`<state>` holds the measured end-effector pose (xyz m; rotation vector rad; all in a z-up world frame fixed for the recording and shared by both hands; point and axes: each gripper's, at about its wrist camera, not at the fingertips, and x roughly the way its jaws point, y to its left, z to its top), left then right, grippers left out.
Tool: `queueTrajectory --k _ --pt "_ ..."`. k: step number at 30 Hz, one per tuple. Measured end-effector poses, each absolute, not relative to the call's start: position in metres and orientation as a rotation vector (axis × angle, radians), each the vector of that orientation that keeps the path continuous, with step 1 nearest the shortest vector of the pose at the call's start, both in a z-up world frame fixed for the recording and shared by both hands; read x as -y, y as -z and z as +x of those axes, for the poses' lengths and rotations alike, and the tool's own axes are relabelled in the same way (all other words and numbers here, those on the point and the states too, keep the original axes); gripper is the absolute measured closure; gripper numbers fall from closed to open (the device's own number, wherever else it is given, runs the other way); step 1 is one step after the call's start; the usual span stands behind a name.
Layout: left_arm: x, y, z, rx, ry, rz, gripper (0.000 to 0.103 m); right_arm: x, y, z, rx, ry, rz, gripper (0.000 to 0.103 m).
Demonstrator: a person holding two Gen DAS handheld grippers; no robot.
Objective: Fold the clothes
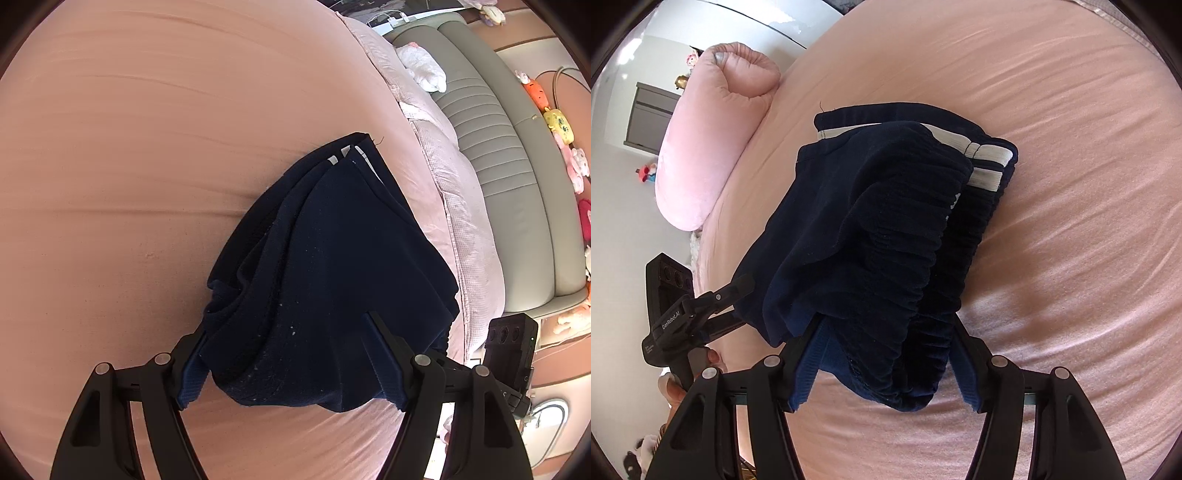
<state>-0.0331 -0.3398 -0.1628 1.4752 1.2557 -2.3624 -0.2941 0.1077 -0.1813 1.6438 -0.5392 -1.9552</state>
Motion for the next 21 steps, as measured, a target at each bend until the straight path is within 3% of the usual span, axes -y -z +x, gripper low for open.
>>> queueTrajectory --k 3,7,10,14,21 --pt "0.333 0.163 -0.039 -1.236 2.359 1.473 0.041 -0.110 0.183 -0.295 0.585 1.959 1.635 0.040" --pt "0.328 0.165 -0.044 -1.202 2.339 1.470 0.064 -0.111 0.185 -0.295 0.617 1.973 1.639 0.044" --pt "0.326 0.166 -0.044 -1.218 2.338 1.434 0.078 -0.109 0.183 -0.294 0.557 2.005 1.650 0.055" --pt "0.323 0.166 -0.045 -1.218 2.343 1.387 0.085 -0.105 0.180 -0.291 0.438 2.056 1.629 0.068" --pt "0.313 0.148 -0.045 -1.167 2.412 1.284 0.087 -0.099 0.170 -0.286 0.306 2.093 1.591 0.072"
